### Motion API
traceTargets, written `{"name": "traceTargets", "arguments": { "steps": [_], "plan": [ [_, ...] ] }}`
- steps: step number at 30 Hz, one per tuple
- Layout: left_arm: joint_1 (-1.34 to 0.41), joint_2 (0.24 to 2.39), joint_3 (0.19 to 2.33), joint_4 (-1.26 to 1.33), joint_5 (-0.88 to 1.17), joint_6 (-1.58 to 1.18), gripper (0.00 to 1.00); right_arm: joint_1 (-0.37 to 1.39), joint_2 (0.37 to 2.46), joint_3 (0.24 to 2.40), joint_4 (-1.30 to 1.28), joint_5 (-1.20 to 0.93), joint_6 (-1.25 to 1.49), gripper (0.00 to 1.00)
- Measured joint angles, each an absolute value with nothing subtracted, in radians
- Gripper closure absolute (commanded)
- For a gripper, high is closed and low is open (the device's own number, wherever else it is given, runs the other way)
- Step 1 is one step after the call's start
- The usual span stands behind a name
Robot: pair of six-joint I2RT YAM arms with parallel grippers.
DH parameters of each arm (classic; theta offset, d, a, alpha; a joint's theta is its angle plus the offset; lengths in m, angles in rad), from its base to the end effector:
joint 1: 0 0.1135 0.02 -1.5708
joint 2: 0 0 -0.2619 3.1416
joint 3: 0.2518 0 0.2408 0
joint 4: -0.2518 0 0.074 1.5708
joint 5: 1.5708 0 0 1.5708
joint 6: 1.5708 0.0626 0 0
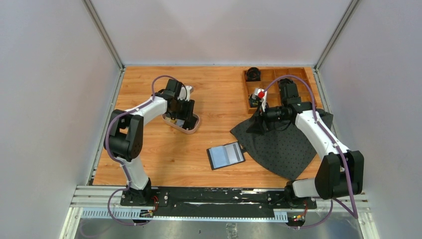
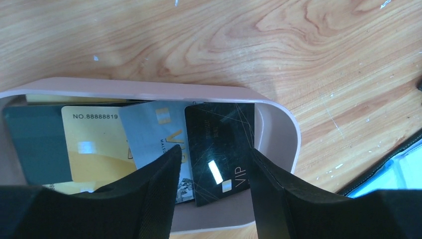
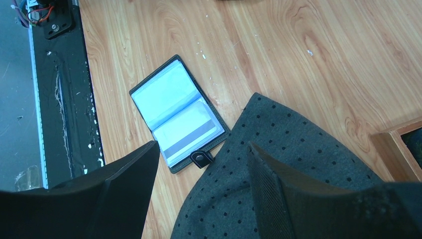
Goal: Put the credit cards into the card holder
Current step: Pick up the credit card from the storage box.
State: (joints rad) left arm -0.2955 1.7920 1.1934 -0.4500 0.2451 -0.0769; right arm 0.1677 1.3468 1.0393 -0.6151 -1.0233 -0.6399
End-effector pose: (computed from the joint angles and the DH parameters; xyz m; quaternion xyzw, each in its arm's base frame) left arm 0.3506 -0.1226 0.1704 0.1360 0.9497 -0.1635 0.2299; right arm 0.2539 0.0972 0.2705 -0.4681 0.6988 0.3863 0.3785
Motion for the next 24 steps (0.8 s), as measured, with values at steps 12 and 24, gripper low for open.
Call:
{"name": "traceTargets", "arguments": {
  "steps": [12, 24],
  "plan": [
    [-0.289, 1.805, 1.193, -0.449, 0.285, -0.077, 0.57, 0.168, 1.35, 1.039, -0.623, -1.021, -0.648, 0.32],
    [-0.282, 1.806, 1.193, -0.439, 0.323, -0.08, 0.66, 0.168, 1.35, 1.04, -0.624, -1.02, -0.649, 0.32]
  ]
}}
